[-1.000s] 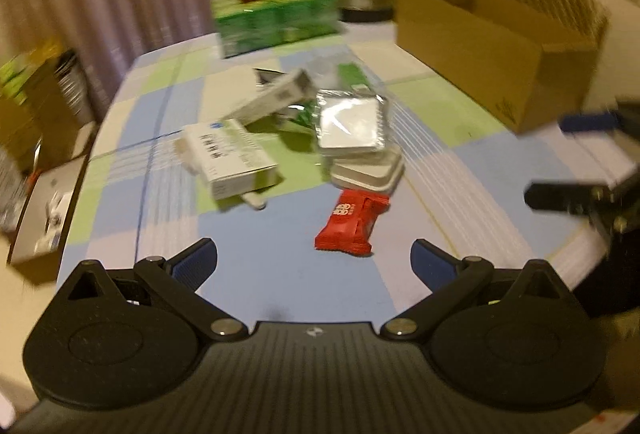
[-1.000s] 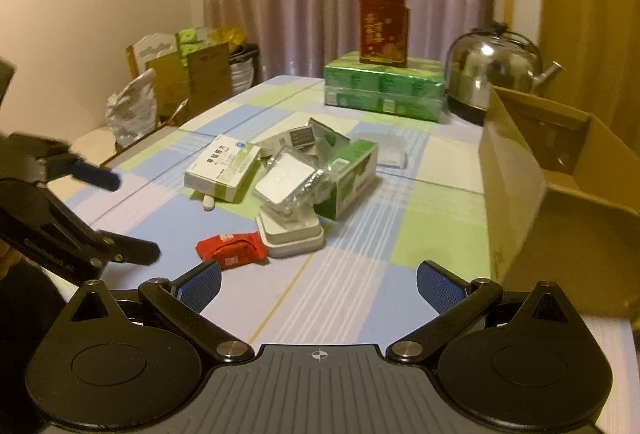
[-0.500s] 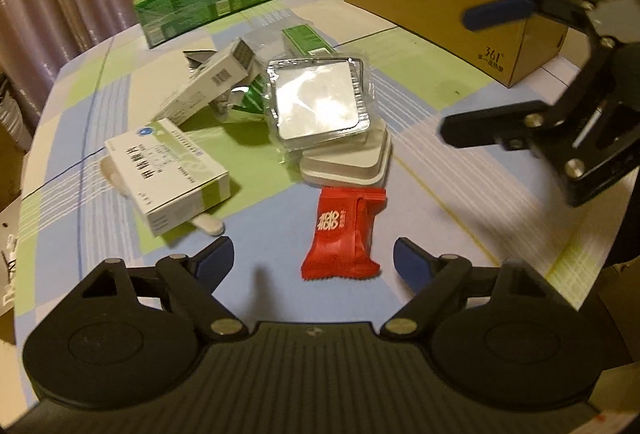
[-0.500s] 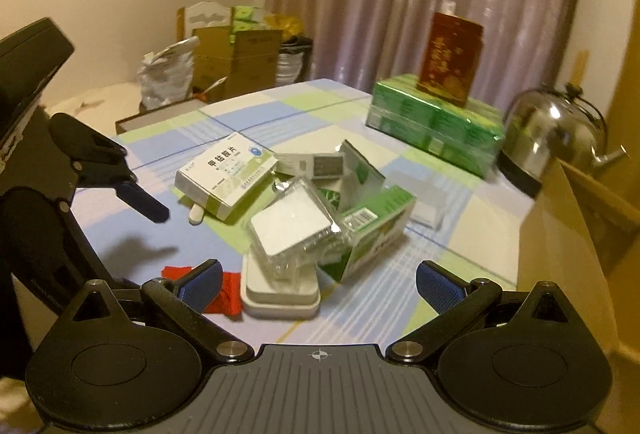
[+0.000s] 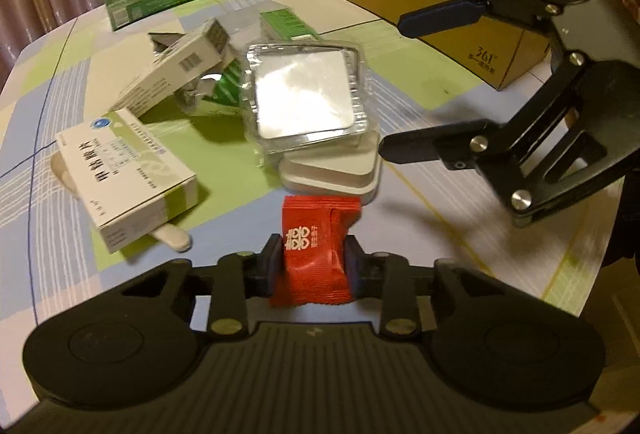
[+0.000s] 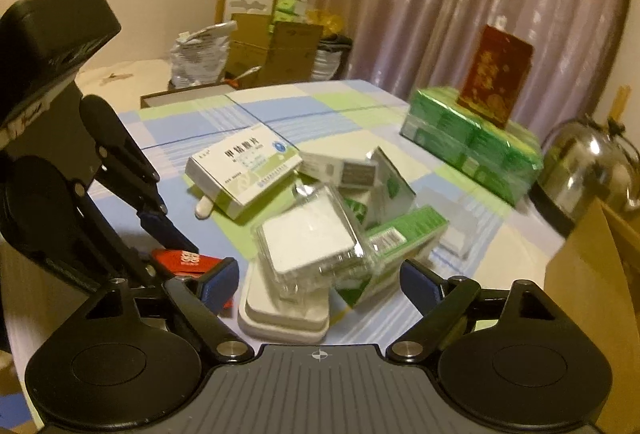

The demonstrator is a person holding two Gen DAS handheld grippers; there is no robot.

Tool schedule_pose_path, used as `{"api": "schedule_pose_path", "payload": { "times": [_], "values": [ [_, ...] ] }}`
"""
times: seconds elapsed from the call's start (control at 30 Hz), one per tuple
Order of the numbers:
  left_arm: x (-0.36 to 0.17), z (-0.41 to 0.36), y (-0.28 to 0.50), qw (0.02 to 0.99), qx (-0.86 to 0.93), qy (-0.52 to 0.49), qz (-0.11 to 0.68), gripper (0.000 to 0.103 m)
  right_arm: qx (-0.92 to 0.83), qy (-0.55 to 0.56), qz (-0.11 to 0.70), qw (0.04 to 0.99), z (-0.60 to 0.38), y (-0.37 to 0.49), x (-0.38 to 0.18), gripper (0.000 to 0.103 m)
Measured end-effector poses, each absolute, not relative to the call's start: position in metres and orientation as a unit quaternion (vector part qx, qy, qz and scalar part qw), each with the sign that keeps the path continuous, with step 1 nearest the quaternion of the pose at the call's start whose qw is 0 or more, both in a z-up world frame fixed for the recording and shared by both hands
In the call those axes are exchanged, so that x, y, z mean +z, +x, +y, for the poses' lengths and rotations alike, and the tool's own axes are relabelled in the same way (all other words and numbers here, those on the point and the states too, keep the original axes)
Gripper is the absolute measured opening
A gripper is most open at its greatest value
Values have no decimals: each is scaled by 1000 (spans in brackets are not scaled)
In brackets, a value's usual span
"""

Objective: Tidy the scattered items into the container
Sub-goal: 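Grasp the red candy packet with the left tool while the right tool grasps the clear plastic tray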

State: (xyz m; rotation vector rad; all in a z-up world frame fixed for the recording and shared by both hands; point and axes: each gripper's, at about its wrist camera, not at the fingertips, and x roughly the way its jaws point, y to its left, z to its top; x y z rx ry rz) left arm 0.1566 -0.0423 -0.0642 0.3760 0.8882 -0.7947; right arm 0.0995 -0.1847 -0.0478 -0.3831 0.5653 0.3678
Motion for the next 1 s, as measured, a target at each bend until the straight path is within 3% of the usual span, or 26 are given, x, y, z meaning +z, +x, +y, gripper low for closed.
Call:
{"api": "schedule_pose_path", "payload": {
  "times": [0.23,0.37,0.67,0.83,1.0],
  "values": [
    [-61,-17,157,824,-351,155,418,25,204,-243,273,908,-166,119,-53,81],
    [-65,-13,155,823,-352,149,419,26,203,-293,280,891,-155,129,-64,71],
    [-66,-11,155,828,-355,131,413,26,196,-359,270,872,-146,134,-80,60],
    [-65,-13,152,824,-372,140,404,26,183,-321,266,891,-153,129,-70,59],
    [-61,-17,143,823,-382,143,396,26,138,-193,288,928,-178,111,-50,58]
  ]
}}
